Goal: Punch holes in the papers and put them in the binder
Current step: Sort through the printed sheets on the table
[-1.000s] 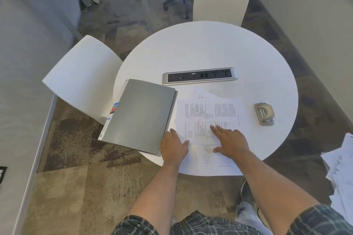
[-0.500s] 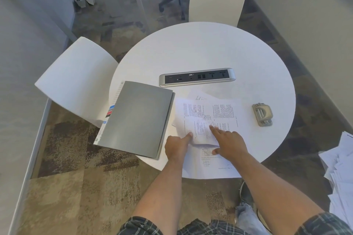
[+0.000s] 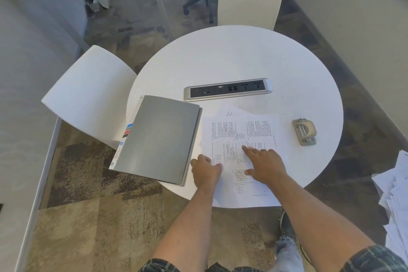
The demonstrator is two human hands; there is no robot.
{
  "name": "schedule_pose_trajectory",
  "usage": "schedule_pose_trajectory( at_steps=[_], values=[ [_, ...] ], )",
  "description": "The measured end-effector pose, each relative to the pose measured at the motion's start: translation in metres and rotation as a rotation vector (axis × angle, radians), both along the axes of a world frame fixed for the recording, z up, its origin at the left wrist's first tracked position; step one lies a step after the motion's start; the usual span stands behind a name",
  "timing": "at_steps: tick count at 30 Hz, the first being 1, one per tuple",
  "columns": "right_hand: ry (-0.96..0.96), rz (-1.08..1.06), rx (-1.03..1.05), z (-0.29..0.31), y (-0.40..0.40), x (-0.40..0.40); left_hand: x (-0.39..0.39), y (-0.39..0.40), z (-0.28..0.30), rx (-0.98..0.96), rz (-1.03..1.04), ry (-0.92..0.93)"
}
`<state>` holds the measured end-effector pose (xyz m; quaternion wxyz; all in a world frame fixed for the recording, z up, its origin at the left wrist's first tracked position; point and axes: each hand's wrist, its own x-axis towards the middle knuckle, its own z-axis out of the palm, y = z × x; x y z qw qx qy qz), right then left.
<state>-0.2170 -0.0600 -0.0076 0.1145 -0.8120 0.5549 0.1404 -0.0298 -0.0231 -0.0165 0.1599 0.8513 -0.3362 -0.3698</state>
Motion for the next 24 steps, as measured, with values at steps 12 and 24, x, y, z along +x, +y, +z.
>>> schedule_pose_trajectory(
  at_steps=[12,24],
  values=[
    [-0.020,-0.045,-0.019,-0.008,0.004,0.002,-0.014,-0.018,0.006,0.021,0.124,-0.037],
    [-0.110,-0.050,-0.077,-0.009,0.014,0.000,-0.008,-0.020,0.014,-0.230,0.090,0.334]
  ],
)
